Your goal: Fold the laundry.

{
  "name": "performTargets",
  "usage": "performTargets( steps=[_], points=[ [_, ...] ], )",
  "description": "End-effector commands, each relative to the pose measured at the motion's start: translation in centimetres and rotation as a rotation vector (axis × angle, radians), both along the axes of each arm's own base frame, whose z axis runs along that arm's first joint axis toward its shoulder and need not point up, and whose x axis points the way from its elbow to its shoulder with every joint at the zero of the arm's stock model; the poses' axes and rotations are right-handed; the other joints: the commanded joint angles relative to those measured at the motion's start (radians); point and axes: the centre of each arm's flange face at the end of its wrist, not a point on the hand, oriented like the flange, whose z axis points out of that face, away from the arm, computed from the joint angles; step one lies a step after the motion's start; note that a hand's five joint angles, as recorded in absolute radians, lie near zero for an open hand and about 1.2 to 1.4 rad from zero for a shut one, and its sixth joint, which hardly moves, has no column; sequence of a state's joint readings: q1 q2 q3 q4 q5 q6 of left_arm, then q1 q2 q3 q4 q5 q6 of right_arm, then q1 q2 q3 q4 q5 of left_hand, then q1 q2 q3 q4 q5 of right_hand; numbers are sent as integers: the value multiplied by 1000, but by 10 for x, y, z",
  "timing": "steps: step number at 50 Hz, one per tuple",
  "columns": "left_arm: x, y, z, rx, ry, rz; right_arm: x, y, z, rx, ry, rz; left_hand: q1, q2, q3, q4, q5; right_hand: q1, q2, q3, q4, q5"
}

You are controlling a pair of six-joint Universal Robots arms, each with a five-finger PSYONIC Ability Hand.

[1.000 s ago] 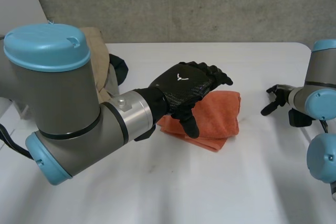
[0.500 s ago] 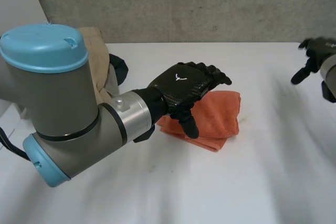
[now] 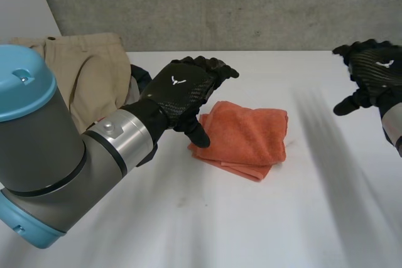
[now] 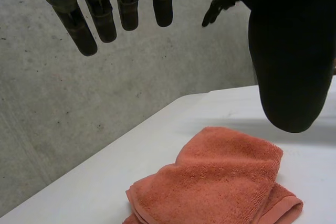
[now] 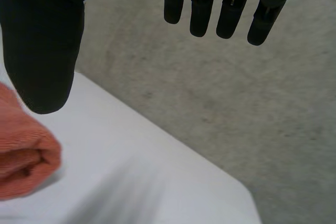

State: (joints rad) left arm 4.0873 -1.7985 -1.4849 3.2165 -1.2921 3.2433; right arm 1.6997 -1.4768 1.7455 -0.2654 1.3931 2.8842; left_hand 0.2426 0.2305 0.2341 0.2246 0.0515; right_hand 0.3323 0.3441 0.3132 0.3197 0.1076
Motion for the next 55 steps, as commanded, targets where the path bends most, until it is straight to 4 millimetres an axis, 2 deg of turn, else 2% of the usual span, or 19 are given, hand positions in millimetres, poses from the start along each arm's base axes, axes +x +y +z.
performTargets(
  steps=[1,6,10,17,24,35,42,55],
  points=[
    [-1,-1,0,22,14,-3,22,-39,-50,217,-2,224,-35,-23,-26,-17,-18,-33,-45,-14,-20,17],
    [-1,-2,-1,22,15,-3,8,-75,-72,356,-33,249,-38,-26,-29,-20,-21,-21,-33,-2,-9,29],
    [-1,-2,-1,20,15,-1,13,-89,-87,406,-48,306,-35,-23,-26,-17,-18,-10,-21,10,3,41],
    [1,-5,-3,27,11,8,23,-105,-108,453,-80,421,-32,-20,-24,-14,-15,11,-1,30,24,61],
    [2,-6,-5,30,8,11,27,-122,-123,489,-94,443,-29,-17,-21,-11,-13,49,37,68,62,99],
    [2,-6,-5,30,8,11,34,-134,-141,597,-125,515,-29,-17,-21,-11,-12,122,111,142,135,173],
    [2,-6,-7,35,7,11,47,-128,-136,618,-130,557,-29,-17,-21,-11,-12,258,246,277,270,308],
    [3,-4,-11,49,-1,12,51,-125,-137,620,-146,607,-23,-11,-15,-5,-7,179,167,198,191,229]
  ],
)
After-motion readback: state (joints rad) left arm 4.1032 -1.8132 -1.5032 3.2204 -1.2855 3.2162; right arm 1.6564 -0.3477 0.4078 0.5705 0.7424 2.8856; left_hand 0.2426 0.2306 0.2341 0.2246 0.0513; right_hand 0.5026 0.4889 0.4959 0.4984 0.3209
